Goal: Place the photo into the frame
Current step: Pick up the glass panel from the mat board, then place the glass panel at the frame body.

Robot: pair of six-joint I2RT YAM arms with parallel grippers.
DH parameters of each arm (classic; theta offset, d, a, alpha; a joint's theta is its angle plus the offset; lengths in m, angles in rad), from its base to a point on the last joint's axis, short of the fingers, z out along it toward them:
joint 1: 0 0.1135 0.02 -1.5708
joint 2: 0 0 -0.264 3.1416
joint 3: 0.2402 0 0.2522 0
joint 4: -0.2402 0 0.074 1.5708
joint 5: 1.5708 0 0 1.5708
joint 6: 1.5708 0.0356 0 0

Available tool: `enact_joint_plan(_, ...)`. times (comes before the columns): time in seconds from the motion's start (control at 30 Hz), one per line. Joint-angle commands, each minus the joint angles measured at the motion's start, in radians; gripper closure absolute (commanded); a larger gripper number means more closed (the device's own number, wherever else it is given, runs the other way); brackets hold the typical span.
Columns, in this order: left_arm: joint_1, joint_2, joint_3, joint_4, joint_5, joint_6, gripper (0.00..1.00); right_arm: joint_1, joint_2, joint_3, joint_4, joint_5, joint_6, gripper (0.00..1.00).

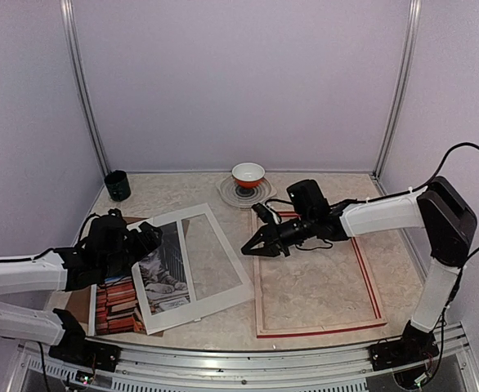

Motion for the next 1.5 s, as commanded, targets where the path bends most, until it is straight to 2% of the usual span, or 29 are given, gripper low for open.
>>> enact_joint_plan(0.0,-0.01,0.03,0.041,0.011,-0.012,0.028,0.01,-0.035,-0.106,-0.063,-0.031,-0.018,-0.065,1.0)
enact_joint_plan(0.13,-0.011,0.07,0.066,0.002,-0.022,0.032,0.01,-0.057,-0.193,-0.094,-0.063,-0.02,-0.069,1.0)
enact_joint_plan(0.3,-0.013,0.125,0.092,-0.018,-0.039,0.039,0.01,-0.122,-0.292,-0.112,-0.221,0.022,-0.157,1.0)
enact_joint_plan(0.73,-0.011,0.238,0.133,-0.068,-0.076,0.048,0.01,-0.362,-0.488,-0.268,-0.551,0.079,-0.38,1.0)
enact_joint_plan(1.03,-0.004,0.299,0.14,-0.047,-0.069,0.055,0.01,-0.511,-0.522,-0.308,-0.759,0.209,-0.572,1.0)
enact_joint_plan(1.27,-0.022,0.304,0.21,-0.044,-0.036,0.097,0.01,-0.533,-0.553,-0.319,-0.839,0.369,-0.612,0.96)
enact_joint_plan(1.37,-0.032,0.305,0.242,-0.047,-0.032,0.113,0.01,-0.548,-0.57,-0.312,-0.852,0.414,-0.607,0.81)
enact_joint_plan(1.47,-0.034,0.324,0.269,-0.034,-0.025,0.126,0.01,-0.558,-0.57,-0.287,-0.872,0.47,-0.613,0.55)
